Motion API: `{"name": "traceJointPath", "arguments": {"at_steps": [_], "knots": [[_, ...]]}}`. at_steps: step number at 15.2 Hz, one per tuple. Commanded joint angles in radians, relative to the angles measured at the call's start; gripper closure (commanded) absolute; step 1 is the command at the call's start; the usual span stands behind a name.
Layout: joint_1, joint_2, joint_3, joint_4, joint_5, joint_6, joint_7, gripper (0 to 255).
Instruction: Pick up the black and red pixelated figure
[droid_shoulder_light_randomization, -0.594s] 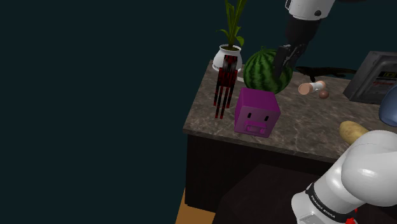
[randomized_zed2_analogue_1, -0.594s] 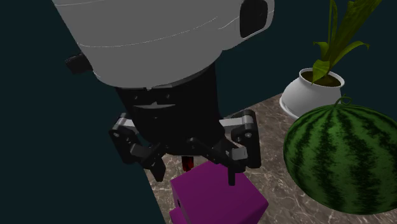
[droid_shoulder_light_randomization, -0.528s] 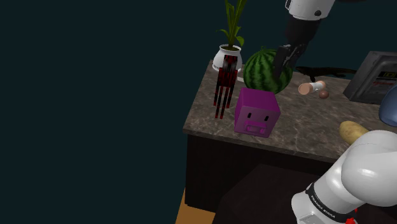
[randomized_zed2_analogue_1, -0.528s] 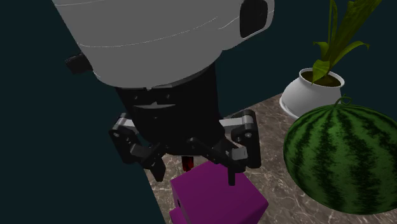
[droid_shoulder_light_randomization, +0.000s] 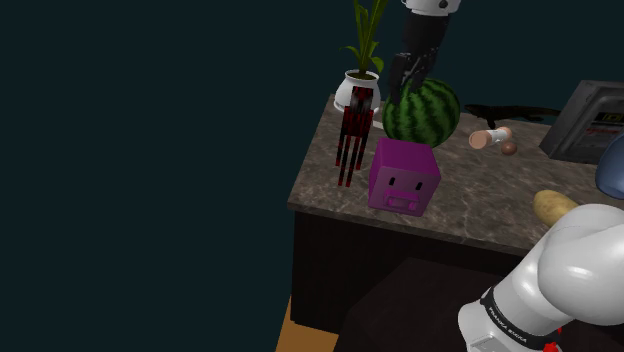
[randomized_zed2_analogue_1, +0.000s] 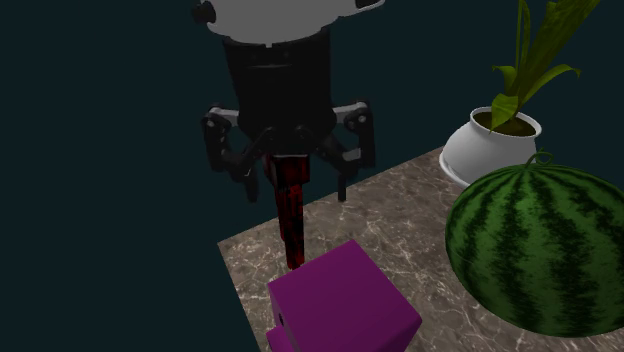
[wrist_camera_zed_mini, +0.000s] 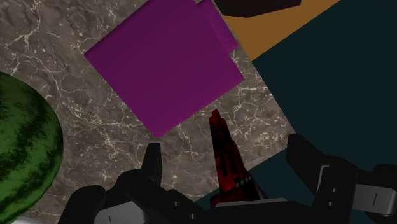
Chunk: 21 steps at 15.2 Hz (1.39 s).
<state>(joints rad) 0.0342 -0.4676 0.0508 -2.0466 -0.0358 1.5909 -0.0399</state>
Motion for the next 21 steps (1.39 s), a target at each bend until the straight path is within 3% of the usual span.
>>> {"name": "traceJointPath", "arguments": {"at_steps": [1,6,15,16,21], "knots": [[0.008,0.082,-0.001,0.076,0.018,0.002,-0.014,0],[0.021,0.251,-0.001,0.251,0.054,-0.015,-0.045,0],[0.022,0.232,-0.001,0.129,0.055,0.089,-0.047,0],[0.021,0.231,-0.001,0.128,0.055,0.088,-0.047,255],[0.022,0.23,-0.001,0.127,0.055,0.088,-0.047,255]]}}
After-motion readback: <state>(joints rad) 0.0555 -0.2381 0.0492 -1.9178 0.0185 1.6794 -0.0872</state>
